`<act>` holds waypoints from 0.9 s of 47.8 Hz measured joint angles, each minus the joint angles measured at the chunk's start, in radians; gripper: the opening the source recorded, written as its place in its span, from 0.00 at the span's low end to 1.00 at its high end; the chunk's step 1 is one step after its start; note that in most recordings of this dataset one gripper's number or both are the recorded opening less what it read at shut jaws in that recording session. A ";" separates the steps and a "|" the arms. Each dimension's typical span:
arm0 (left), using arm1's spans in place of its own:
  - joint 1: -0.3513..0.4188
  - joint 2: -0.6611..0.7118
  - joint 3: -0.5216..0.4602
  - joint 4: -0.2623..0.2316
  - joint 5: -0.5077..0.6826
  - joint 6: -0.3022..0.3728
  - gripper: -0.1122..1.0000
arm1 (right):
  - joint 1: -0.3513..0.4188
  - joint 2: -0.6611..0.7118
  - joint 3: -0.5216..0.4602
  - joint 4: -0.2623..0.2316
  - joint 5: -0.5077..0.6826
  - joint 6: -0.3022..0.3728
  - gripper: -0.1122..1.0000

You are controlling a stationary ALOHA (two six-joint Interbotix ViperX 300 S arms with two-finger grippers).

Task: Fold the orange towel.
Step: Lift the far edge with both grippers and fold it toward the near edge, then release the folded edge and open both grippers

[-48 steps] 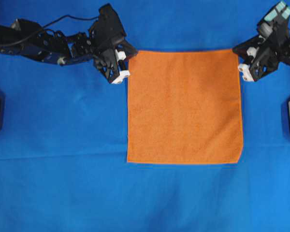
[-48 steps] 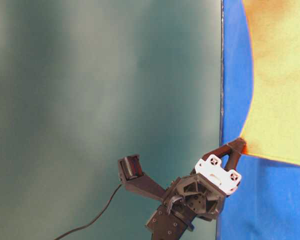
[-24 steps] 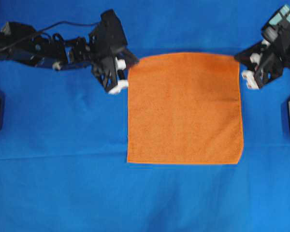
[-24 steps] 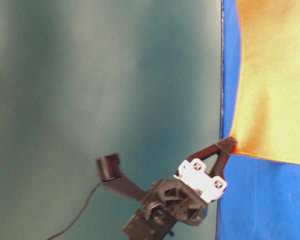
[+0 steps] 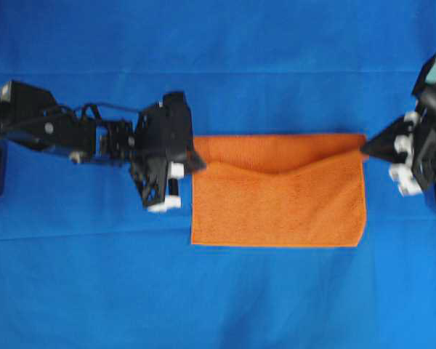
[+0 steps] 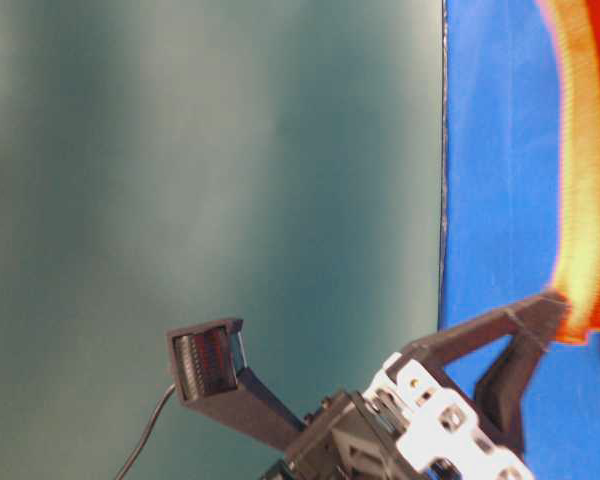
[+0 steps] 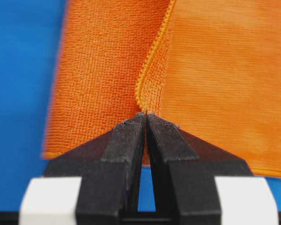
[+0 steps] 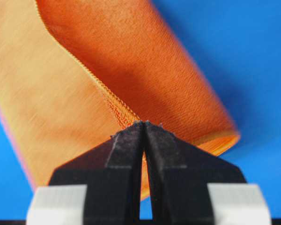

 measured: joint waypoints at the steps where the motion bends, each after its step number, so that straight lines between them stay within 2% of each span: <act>1: -0.011 0.002 0.000 0.000 0.000 -0.011 0.11 | 0.017 0.002 0.002 0.000 0.000 0.009 0.11; 13: -0.115 0.002 0.000 0.000 0.000 -0.124 0.11 | 0.184 0.094 0.002 0.000 -0.015 0.097 0.11; 26: -0.184 0.017 0.000 0.000 0.000 -0.141 0.11 | 0.328 0.261 -0.014 0.000 -0.117 0.170 0.11; 31: -0.189 0.031 0.000 -0.002 0.000 -0.143 0.11 | 0.357 0.313 -0.035 0.000 -0.129 0.193 0.11; 43: -0.189 0.054 0.000 0.000 -0.029 -0.141 0.11 | 0.370 0.377 -0.064 0.002 -0.133 0.193 0.11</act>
